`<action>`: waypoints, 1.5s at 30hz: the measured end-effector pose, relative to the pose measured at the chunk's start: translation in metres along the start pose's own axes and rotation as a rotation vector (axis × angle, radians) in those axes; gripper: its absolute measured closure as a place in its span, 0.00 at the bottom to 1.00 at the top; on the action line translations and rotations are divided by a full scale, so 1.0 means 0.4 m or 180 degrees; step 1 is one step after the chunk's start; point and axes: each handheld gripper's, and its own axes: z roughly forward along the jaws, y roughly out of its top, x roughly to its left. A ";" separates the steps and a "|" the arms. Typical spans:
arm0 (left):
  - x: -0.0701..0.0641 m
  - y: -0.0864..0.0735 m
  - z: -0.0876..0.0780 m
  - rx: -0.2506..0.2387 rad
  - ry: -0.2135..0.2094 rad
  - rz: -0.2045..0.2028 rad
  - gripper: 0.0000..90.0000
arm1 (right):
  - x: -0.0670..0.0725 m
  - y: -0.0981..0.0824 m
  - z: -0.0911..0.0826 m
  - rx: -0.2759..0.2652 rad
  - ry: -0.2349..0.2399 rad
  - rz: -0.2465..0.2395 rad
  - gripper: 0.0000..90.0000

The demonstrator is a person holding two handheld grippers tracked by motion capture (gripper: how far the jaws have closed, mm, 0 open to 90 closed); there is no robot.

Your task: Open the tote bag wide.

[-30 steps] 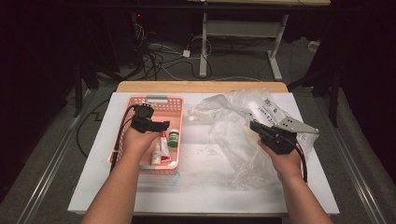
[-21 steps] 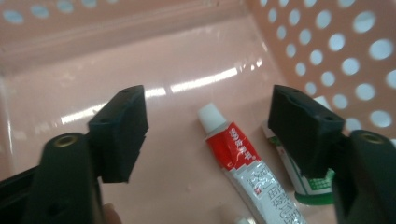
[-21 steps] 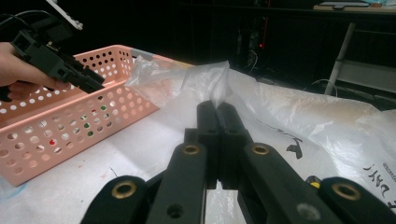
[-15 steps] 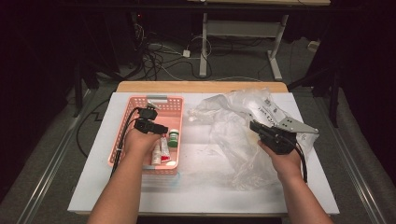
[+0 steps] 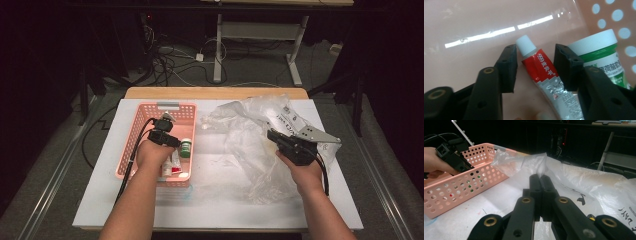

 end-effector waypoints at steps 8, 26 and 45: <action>-0.009 0.003 0.005 -0.0008 0.0051 -0.0031 0.68 | 0.000 0.001 -0.002 -0.0010 -0.0007 0.0031 1.00; -0.014 -0.006 -0.002 0.0120 0.0100 -0.0060 0.61 | 0.002 0.002 -0.006 -0.0010 -0.0009 0.0006 1.00; -0.020 -0.008 -0.002 0.0055 0.0088 -0.0053 0.74 | 0.001 0.001 -0.005 -0.0004 -0.0011 0.0012 1.00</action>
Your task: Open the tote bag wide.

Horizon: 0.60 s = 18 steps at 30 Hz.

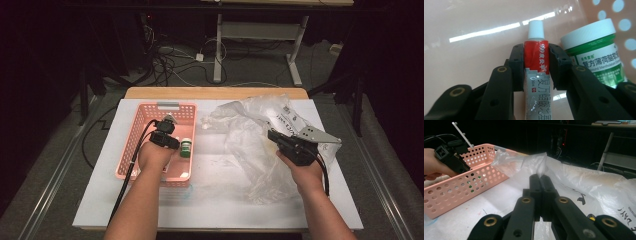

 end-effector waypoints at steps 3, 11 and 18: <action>0.000 0.000 -0.002 -0.0020 0.0001 0.0013 0.74 | -0.001 0.000 0.000 -0.0002 0.0011 0.0001 1.00; 0.004 -0.009 -0.023 -0.0145 -0.0016 0.0057 0.74 | 0.001 -0.001 -0.001 -0.0013 0.0022 -0.0012 1.00; 0.006 -0.028 -0.056 -0.0387 -0.0087 0.0074 0.74 | -0.002 -0.002 -0.003 -0.0016 0.0021 0.0000 1.00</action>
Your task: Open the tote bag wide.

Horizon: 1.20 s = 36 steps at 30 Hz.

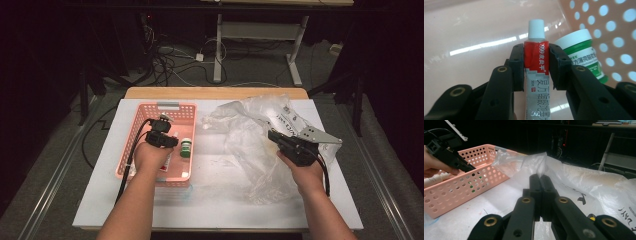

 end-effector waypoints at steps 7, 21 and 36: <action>0.006 -0.012 -0.036 -0.0214 -0.0052 -0.0001 0.74 | 0.005 0.001 0.000 -0.0014 0.0010 -0.0039 1.00; -0.003 -0.042 -0.091 -0.0604 -0.0105 0.0276 0.74 | 0.004 0.002 -0.002 -0.0015 -0.0007 -0.0036 1.00; -0.032 -0.112 -0.176 -0.1221 -0.0237 0.0472 0.74 | 0.004 0.000 -0.006 -0.0028 -0.0023 -0.0029 1.00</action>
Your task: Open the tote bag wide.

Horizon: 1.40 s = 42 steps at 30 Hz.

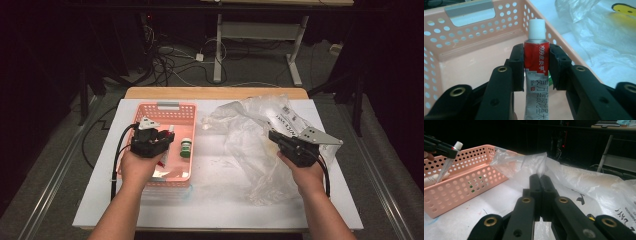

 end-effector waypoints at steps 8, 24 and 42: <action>-0.030 -0.033 -0.025 -0.0142 -0.0005 0.0113 0.74 | 0.005 -0.003 0.004 0.0025 0.0006 -0.0068 1.00; -0.036 -0.077 -0.034 -0.0335 -0.0182 0.0100 0.74 | 0.018 0.003 0.002 0.0026 0.0049 -0.0111 1.00; -0.074 -0.021 -0.083 -0.0717 -0.0423 0.0211 0.74 | 0.008 0.002 -0.011 0.0021 0.0036 -0.0102 1.00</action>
